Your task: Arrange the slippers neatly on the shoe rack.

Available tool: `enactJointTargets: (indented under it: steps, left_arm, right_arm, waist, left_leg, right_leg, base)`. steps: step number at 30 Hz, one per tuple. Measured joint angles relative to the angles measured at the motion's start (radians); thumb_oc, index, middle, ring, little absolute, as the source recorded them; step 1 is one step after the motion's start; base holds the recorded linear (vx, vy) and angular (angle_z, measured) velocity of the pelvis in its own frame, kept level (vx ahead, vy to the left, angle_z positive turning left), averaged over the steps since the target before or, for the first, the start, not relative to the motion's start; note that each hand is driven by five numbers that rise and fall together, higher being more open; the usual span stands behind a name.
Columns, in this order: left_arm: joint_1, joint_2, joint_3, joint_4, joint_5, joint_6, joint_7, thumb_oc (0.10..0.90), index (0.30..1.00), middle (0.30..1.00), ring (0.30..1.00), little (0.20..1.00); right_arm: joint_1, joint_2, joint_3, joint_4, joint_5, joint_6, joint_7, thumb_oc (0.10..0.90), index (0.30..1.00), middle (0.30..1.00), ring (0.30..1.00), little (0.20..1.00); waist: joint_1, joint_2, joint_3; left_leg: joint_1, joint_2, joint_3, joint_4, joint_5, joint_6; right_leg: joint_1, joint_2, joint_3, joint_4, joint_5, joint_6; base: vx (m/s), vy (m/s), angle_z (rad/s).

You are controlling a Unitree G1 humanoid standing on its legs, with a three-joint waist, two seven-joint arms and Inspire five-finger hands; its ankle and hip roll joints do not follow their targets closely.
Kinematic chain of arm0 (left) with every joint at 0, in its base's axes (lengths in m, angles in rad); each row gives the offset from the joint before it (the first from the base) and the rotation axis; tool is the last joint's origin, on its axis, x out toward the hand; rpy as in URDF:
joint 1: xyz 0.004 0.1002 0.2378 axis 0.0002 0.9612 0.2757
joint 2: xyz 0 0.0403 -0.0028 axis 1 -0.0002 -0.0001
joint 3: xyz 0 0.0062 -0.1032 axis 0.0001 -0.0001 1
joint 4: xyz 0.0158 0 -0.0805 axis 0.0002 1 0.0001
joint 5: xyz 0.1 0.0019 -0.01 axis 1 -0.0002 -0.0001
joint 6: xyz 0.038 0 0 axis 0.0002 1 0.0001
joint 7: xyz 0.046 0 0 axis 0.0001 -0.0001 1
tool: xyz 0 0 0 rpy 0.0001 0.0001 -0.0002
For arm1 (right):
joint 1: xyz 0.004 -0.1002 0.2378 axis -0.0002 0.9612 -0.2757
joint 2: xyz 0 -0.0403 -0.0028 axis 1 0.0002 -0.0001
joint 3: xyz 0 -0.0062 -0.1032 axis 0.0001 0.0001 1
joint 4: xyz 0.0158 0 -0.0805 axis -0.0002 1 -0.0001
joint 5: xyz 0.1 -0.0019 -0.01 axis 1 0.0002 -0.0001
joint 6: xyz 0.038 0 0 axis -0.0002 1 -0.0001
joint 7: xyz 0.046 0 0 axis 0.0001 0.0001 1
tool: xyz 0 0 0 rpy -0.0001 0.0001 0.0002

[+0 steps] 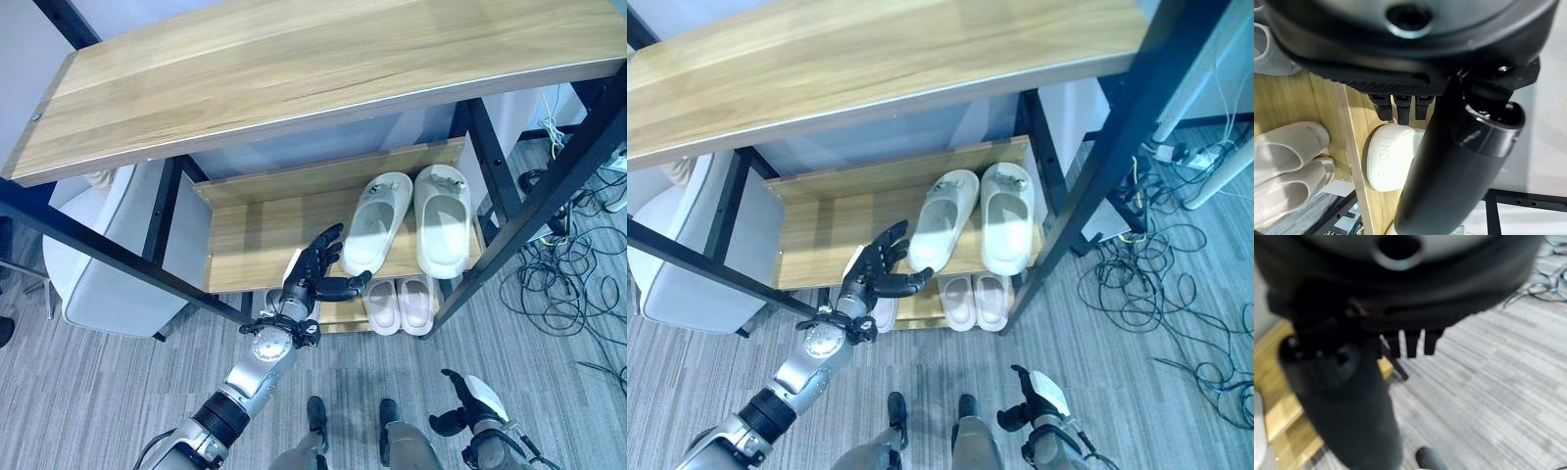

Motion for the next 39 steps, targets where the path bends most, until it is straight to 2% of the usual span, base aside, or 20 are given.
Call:
enactJointTargets:
  steps: [4, 5, 8, 11, 15, 17, 21, 22, 24, 28, 33, 36, 39]
  left_arm:
    - [0.001, -0.008, -0.043, 0.003, -0.013, 0.001, -0.007, 0.800, 0.900, 0.900, 0.900, 0.900]
    - [0.001, -0.016, -0.057, 0.003, -0.018, 0.001, -0.013, 0.800, 0.900, 0.900, 0.900, 0.900]
    - [0.001, -0.024, -0.086, 0.003, -0.018, 0.001, -0.017, 0.800, 0.900, 0.900, 0.900, 0.900]
    - [0.001, -0.025, -0.116, 0.003, -0.017, 0.003, -0.026, 0.800, 0.900, 0.900, 0.900, 0.900]
    - [0.002, -0.021, -0.122, 0.003, -0.016, 0.003, -0.038, 0.800, 0.900, 0.900, 0.900, 0.900]
    - [0.002, -0.014, -0.120, 0.003, -0.008, 0.008, -0.039, 0.800, 0.900, 0.900, 0.900, 0.900]
    - [0.002, -0.012, -0.115, 0.003, 0.005, 0.020, -0.039, 0.800, 0.900, 0.900, 0.900, 0.900]
    - [0.002, -0.010, -0.115, 0.003, 0.005, 0.021, -0.037, 0.800, 0.900, 0.900, 0.900, 0.900]
    - [0.002, -0.005, -0.116, 0.006, 0.005, 0.023, -0.036, 0.800, 0.900, 0.900, 0.900, 0.900]
    - [-0.003, 0.037, -0.038, -0.005, 0.026, 0.042, -0.041, 0.800, 0.900, 0.900, 0.900, 0.900]
    - [-0.001, 0.091, 0.072, -0.044, 0.024, 0.041, -0.035, 0.800, 0.900, 0.900, 0.900, 0.900]
    - [0.005, 0.117, 0.102, -0.074, 0.024, 0.041, -0.036, 0.800, 0.900, 0.900, 0.900, 0.900]
    - [0.048, 0.146, 0.119, -0.139, 0.024, 0.041, -0.039, 0.800, 0.900, 0.900, 0.900, 0.900]
  right_arm:
    - [-0.002, 0.019, 0.007, 0.034, 0.002, 0.000, -0.001, 0.800, 0.900, 0.900, 0.900, 0.900]
    - [-0.001, 0.019, 0.018, 0.036, 0.002, 0.000, -0.001, 0.800, 0.900, 0.900, 0.900, 0.900]
    - [0.009, 0.019, 0.018, 0.036, 0.003, 0.000, -0.002, 0.800, 0.900, 0.900, 0.900, 0.900]
    - [0.017, 0.023, 0.024, 0.036, 0.009, 0.000, -0.014, 0.800, 0.900, 0.900, 0.900, 0.900]
    - [0.019, 0.024, 0.038, 0.036, 0.022, 0.000, -0.018, 0.800, 0.900, 0.900, 0.900, 0.900]
    - [0.002, 0.024, 0.038, 0.036, 0.022, -0.002, -0.018, 0.800, 0.900, 0.900, 0.900, 0.900]
    - [-0.014, 0.024, 0.034, 0.036, 0.023, -0.003, -0.020, 0.800, 0.900, 0.900, 0.900, 0.900]
    - [-0.014, 0.024, 0.034, 0.036, 0.023, -0.003, -0.020, 0.800, 0.900, 0.900, 0.900, 0.900]
    - [-0.008, 0.024, 0.033, 0.036, 0.023, -0.003, -0.020, 0.800, 0.900, 0.900, 0.900, 0.900]
    - [0.026, 0.022, 0.010, 0.048, 0.024, -0.003, -0.017, 0.800, 0.900, 0.900, 0.900, 0.900]
    - [0.033, 0.023, 0.011, 0.072, 0.024, 0.001, -0.014, 0.800, 0.900, 0.900, 0.900, 0.900]
    - [0.033, 0.024, 0.011, 0.074, 0.024, 0.001, -0.003, 0.800, 0.900, 0.900, 0.900, 0.900]
    - [0.013, 0.035, 0.014, 0.101, 0.024, -0.002, 0.007, 0.800, 0.900, 0.900, 0.900, 0.900]
  waist:
    - [0.000, -0.006, -0.001]
    - [-0.001, -0.006, -0.001]
    - [-0.002, -0.009, 0.000]
    - [-0.002, -0.017, -0.015]
    - [-0.001, -0.023, -0.016]
    - [-0.001, -0.022, -0.016]
    - [-0.001, -0.026, -0.014]
    - [-0.001, -0.027, -0.013]
    - [-0.002, -0.033, -0.009]
    - [-0.007, -0.029, -0.015]
    - [0.015, -0.028, -0.017]
    - [0.036, -0.029, -0.019]
    - [0.055, -0.043, -0.021]
  left_leg:
    - [0.006, -0.001, -0.001, 0.000, 0.017, -0.025]
    - [0.006, 0.000, -0.001, -0.001, 0.016, -0.025]
    - [0.008, -0.001, 0.002, 0.017, -0.035, 0.009]
    - [0.014, -0.005, 0.002, 0.014, -0.041, 0.022]
    - [0.023, -0.008, 0.000, 0.013, -0.025, 0.016]
    - [0.029, -0.009, 0.001, 0.014, -0.021, 0.011]
    - [0.030, -0.013, 0.001, 0.010, 0.024, -0.029]
    - [0.031, -0.014, 0.000, 0.004, 0.044, -0.048]
    - [0.036, -0.017, 0.001, 0.004, 0.054, -0.057]
    - [0.048, -0.013, -0.002, 0.016, 0.051, -0.052]
    - [0.047, -0.001, -0.013, 0.010, 0.052, -0.052]
    - [0.044, 0.000, -0.055, 0.009, 0.077, -0.067]
    - [0.041, -0.002, -0.076, -0.006, 0.126, -0.097]
  right_leg:
    - [0.014, -0.001, -0.011, -0.002, -0.003, -0.006]
    - [0.016, 0.000, -0.019, -0.002, -0.007, -0.018]
    - [0.026, 0.000, -0.021, -0.002, -0.007, -0.023]
    - [0.031, -0.003, -0.020, -0.003, -0.007, -0.009]
    - [0.041, -0.006, -0.021, -0.002, -0.010, -0.005]
    - [0.046, -0.008, -0.020, -0.002, -0.015, -0.001]
    - [0.051, -0.020, -0.021, -0.007, -0.019, -0.002]
    - [0.057, -0.021, -0.023, -0.019, -0.012, -0.012]
    - [0.069, -0.021, -0.024, -0.037, 0.000, -0.025]
    - [0.114, -0.012, -0.046, -0.075, 0.009, -0.018]
    - [0.127, 0.005, -0.056, -0.099, 0.020, -0.015]
    - [0.141, 0.005, -0.078, -0.108, 0.022, -0.019]
    - [0.155, 0.000, -0.106, -0.135, 0.035, -0.039]
  base:
    - [0.00, -0.025, 0.09]
    - [0.00, -0.027, 0.10]
    - [0.00, -0.016, 0.01]
    - [0.00, 0.000, 0.00]
    - [0.00, -0.013, 0.05]
    - [0.00, 0.000, 0.00]
    - [0.00, -0.002, 0.05]
    - [0.00, 0.000, 0.00]
    - [0.01, -0.022, -0.04]
    - [0.00, -0.029, 0.10]
    - [-0.02, -0.026, 0.07]
    - [-0.04, -0.031, 0.20]
    - [-0.11, -0.028, 0.25]
